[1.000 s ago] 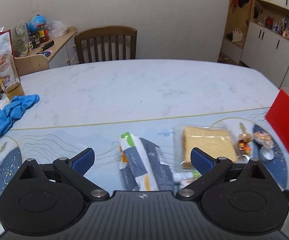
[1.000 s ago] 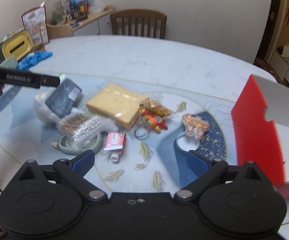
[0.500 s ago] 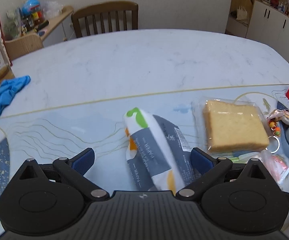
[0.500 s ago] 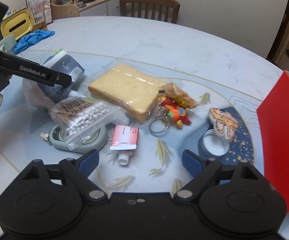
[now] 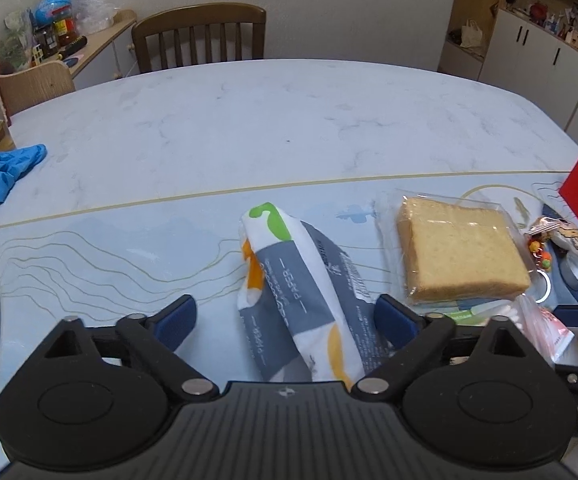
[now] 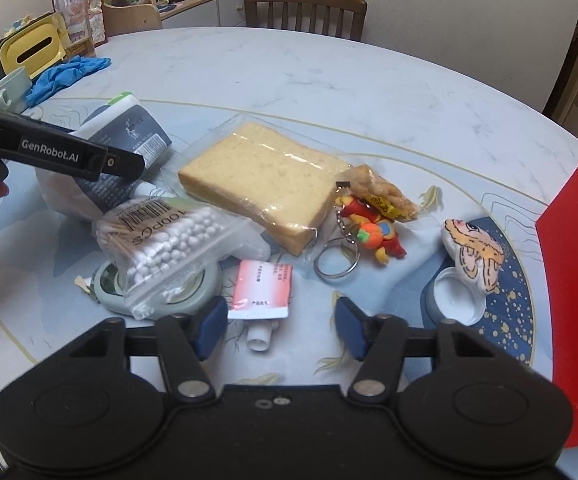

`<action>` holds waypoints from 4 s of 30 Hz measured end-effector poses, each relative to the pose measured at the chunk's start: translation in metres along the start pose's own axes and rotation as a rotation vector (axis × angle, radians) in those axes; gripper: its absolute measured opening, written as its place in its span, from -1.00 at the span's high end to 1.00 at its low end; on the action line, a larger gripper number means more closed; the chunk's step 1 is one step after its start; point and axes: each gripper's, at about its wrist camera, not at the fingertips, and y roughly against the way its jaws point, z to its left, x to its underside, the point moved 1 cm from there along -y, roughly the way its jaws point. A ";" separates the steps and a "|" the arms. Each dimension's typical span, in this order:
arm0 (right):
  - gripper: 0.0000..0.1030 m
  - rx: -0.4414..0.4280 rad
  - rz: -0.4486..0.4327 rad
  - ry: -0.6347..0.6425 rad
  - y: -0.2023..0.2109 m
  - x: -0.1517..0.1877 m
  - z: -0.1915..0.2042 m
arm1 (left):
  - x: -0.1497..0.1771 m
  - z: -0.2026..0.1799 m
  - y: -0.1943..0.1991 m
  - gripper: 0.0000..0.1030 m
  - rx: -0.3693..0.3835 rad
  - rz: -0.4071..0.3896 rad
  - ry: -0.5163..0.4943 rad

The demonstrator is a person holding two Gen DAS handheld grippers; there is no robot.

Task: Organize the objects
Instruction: 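Grasp the white paper-wrapped packet with the left tool while the right tool grasps the pink tube, then carry the white packet and pink tube with both tools over the red box, then lower both tools into the box and open them to release the items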

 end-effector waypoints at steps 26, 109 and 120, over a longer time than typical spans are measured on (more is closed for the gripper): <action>0.48 -0.044 -0.075 -0.113 0.047 0.004 -0.018 | 0.011 -0.008 0.058 0.35 0.086 -0.052 0.069; 0.49 0.062 0.025 -0.145 0.097 0.057 -0.308 | -0.119 -0.479 -0.069 0.34 0.380 0.173 -0.363; 0.49 0.067 0.059 -0.144 0.081 0.058 -0.311 | -0.115 -0.485 -0.094 0.34 0.385 0.239 -0.361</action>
